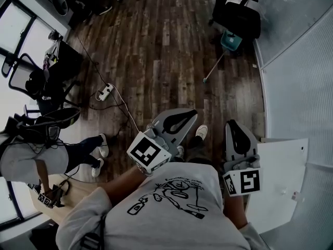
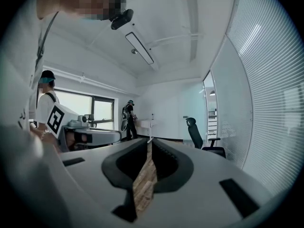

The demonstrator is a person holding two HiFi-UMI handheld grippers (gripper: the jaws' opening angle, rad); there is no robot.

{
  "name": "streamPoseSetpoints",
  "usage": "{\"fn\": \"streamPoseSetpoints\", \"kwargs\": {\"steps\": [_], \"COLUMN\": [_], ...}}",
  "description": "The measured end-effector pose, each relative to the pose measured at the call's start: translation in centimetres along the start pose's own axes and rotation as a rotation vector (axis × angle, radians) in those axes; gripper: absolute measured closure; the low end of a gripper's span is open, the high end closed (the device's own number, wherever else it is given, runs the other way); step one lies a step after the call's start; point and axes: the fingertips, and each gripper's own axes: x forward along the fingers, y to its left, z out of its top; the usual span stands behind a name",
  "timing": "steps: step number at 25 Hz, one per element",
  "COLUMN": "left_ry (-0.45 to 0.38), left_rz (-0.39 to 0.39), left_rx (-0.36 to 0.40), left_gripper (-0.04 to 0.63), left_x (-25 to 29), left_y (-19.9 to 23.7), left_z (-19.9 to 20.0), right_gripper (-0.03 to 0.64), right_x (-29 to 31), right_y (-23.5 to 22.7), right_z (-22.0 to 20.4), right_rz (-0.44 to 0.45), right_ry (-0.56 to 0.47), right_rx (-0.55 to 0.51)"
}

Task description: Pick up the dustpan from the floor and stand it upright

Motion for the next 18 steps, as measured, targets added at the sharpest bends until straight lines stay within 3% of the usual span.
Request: {"fn": "streamPoseSetpoints", "kwargs": {"steps": [6, 18], "left_ry": [0.003, 0.010], "left_rz": [0.004, 0.019], "left_rx": [0.008, 0.006], "left_gripper": [0.594, 0.594], "left_x": [4.8, 18.2], "left_y": [2.1, 5.6], "left_z": [0.5, 1.9], "right_gripper": [0.591, 0.591], "right_x": [2.8, 8.0], "right_y": [-4.3, -17.5], "right_z": [0.4, 1.2], "right_rz": [0.011, 0.016], "right_ry": [-0.011, -0.011], "right_rx": [-0.004, 0.006]}}
